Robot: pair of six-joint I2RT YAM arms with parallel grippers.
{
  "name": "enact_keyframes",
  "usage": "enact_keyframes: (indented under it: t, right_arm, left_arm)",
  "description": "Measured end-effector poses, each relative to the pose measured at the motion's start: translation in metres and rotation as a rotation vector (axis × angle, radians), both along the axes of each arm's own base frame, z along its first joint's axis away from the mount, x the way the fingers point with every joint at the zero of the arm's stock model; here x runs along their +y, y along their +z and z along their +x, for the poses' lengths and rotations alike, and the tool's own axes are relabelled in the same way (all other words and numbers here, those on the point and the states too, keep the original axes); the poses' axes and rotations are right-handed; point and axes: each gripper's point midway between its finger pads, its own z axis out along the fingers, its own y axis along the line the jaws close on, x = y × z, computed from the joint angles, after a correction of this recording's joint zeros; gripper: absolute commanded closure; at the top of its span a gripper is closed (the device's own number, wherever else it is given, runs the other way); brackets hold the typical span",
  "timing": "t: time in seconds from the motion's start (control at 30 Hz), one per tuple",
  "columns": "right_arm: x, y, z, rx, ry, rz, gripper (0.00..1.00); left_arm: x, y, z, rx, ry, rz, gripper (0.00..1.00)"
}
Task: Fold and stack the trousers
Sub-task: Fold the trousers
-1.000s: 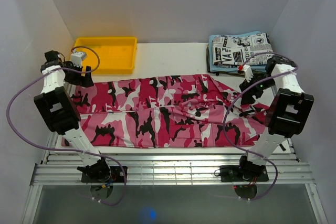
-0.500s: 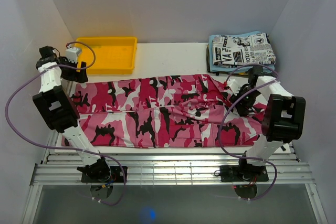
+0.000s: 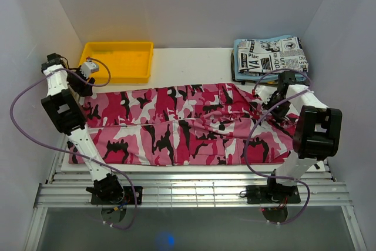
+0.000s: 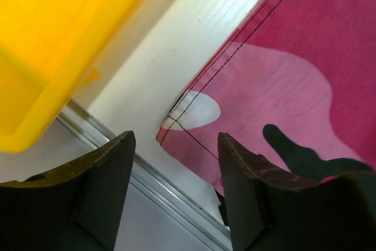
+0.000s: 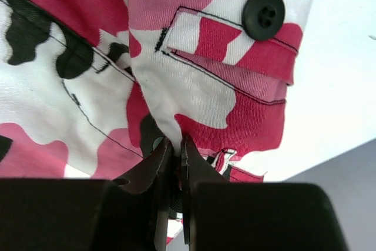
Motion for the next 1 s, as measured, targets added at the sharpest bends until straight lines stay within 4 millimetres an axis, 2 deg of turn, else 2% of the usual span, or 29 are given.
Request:
enact_keyframes:
  t: [0.13,0.33,0.4,0.47,0.57,0.6,0.7,0.73,0.8,0.83,0.9,1.0]
  right_arm:
    - [-0.008,0.008,0.008,-0.024,-0.003,-0.042,0.92]
    - [-0.019,0.027,0.025,-0.080,-0.009,-0.081,0.92]
    - [-0.022,0.031,0.029,-0.093,-0.016,-0.083,0.92]
    - [-0.025,0.035,0.031,-0.103,-0.023,-0.082,0.92]
    - [-0.027,0.039,0.033,-0.113,-0.026,-0.076,0.92]
    - [-0.027,0.040,0.033,-0.115,-0.026,-0.076,0.92]
    - [-0.029,0.044,0.034,-0.123,-0.020,-0.077,0.92]
    - [-0.030,0.046,0.035,-0.126,-0.020,-0.079,0.92]
    - [-0.032,0.051,0.038,-0.139,-0.021,-0.081,0.92]
    - [-0.033,0.054,0.040,-0.148,-0.023,-0.083,0.92]
    - [-0.036,0.062,0.046,-0.169,-0.029,-0.086,0.92]
    - [-0.039,0.073,0.054,-0.201,-0.035,-0.091,0.92]
  left_arm:
    - [0.007,-0.018,0.005,-0.018,-0.110,0.011,0.37]
    - [0.015,-0.029,0.014,-0.061,-0.210,0.040,0.33]
    - [0.016,-0.036,0.016,-0.066,-0.230,0.042,0.29]
    - [0.015,-0.045,0.015,-0.058,-0.244,0.034,0.29]
    - [0.013,-0.044,0.018,-0.074,-0.263,0.031,0.30]
    - [0.012,-0.045,0.018,-0.076,-0.266,0.027,0.33]
    - [0.010,-0.047,0.018,-0.081,-0.276,0.014,0.51]
    - [0.010,-0.048,0.017,-0.081,-0.281,0.012,0.61]
    - [0.009,-0.050,0.015,-0.080,-0.294,0.007,0.69]
    - [0.008,-0.051,0.013,-0.079,-0.303,0.005,0.82]
    - [0.005,-0.053,0.007,-0.076,-0.323,0.003,1.00]
    - [0.003,-0.052,0.004,-0.085,-0.344,0.012,1.00]
